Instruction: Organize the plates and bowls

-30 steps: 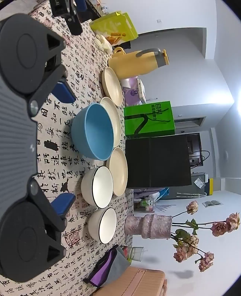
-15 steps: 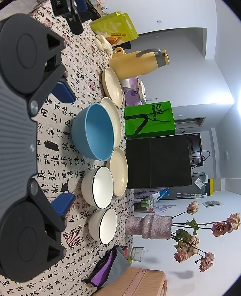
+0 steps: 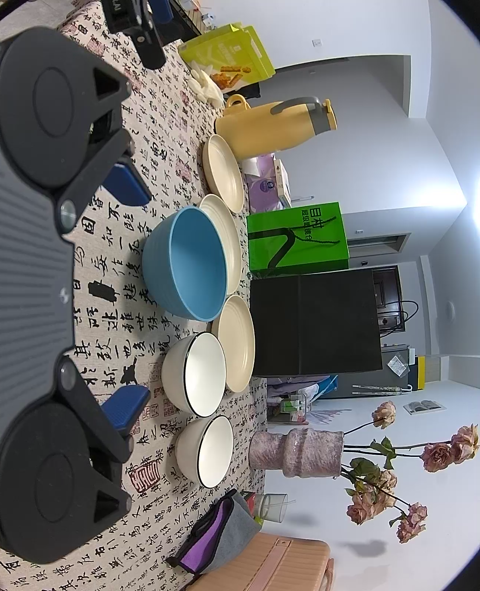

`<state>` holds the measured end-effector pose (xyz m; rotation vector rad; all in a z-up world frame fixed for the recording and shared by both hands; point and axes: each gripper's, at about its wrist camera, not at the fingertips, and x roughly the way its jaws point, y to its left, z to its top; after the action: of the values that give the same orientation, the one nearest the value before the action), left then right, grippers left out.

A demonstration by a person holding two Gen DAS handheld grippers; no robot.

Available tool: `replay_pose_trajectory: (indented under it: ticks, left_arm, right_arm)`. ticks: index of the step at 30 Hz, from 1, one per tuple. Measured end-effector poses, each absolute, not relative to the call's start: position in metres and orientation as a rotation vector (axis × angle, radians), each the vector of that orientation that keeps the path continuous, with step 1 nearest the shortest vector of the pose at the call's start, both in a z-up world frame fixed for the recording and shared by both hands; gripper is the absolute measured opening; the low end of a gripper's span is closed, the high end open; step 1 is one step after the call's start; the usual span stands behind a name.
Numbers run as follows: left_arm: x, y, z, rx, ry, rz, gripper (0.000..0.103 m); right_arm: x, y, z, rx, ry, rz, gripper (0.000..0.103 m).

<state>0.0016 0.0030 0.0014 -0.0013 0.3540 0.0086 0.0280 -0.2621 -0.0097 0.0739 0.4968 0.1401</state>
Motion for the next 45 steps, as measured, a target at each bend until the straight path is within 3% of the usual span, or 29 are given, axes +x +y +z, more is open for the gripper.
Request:
replay_pose_trajectory:
  ticks: [45]
  left_arm:
    - [0.0016, 0.0071, 0.0005, -0.014, 0.343, 0.024, 0.103]
  right_arm:
    - [0.0301, -0.2579, -0.0111, 0.070, 0.497, 0.145, 0.103]
